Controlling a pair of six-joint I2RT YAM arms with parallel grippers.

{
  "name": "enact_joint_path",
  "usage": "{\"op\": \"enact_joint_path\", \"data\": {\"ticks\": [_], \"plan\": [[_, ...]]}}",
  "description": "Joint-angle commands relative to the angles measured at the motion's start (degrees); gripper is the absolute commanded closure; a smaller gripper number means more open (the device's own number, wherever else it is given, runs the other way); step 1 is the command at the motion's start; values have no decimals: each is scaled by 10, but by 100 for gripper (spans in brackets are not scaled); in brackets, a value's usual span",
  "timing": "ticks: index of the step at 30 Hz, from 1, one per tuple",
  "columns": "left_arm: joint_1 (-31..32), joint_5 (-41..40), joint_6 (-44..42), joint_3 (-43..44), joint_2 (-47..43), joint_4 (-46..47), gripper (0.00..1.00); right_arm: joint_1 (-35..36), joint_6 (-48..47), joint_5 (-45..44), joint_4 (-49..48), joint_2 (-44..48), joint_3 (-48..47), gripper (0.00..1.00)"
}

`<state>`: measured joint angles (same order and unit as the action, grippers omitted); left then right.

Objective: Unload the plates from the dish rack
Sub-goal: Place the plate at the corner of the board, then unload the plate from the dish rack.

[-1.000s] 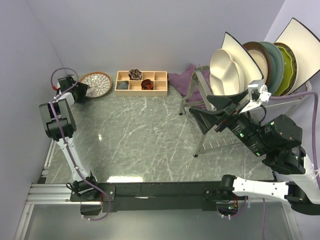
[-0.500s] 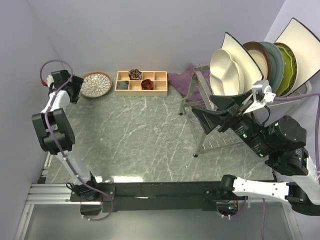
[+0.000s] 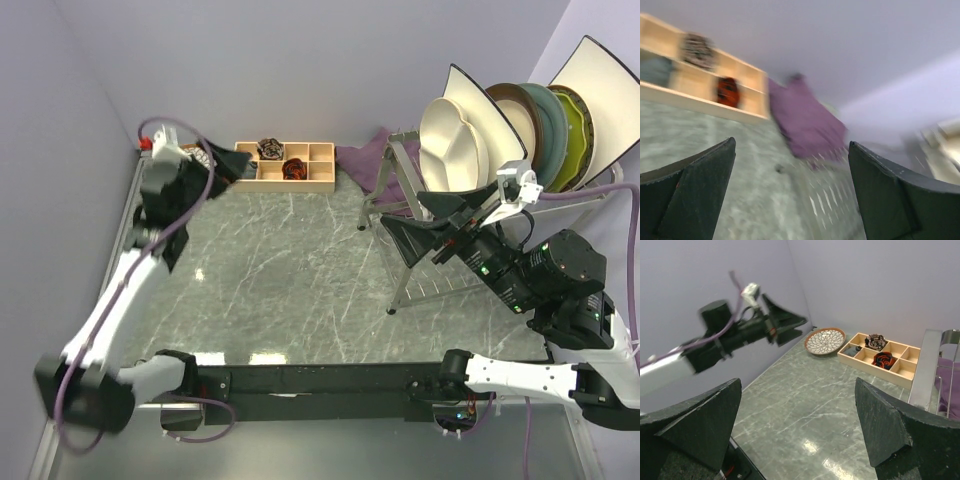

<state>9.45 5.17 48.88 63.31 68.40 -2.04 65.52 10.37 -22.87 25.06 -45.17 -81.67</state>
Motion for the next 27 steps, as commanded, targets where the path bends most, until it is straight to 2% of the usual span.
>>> {"op": "enact_joint_path", "data": {"ticks": [1,3,9,13,17,20,27], "plan": [[66,49,-36,-94,-130,128,1,4,-11,-13,1,-12,-27,0],[107,46,-44,-125,-174,133,0,3,-11,-23,4,-19,-30,0],[194,67,-62,-187,-220,147,1,3,-17,-68,15,-43,-38,0],[270,-4,-109,-205,-232,143,1,4,-18,-124,58,-66,-68,0],[341,3,-135,-211,-225,146,1,5,-8,-190,110,-90,-102,0],[388,-25,-165,-213,-229,135,1,6,-10,-222,130,-100,-120,0],[411,-50,-192,-278,-279,186,0,6,-55,-334,189,-156,-237,0]]}}
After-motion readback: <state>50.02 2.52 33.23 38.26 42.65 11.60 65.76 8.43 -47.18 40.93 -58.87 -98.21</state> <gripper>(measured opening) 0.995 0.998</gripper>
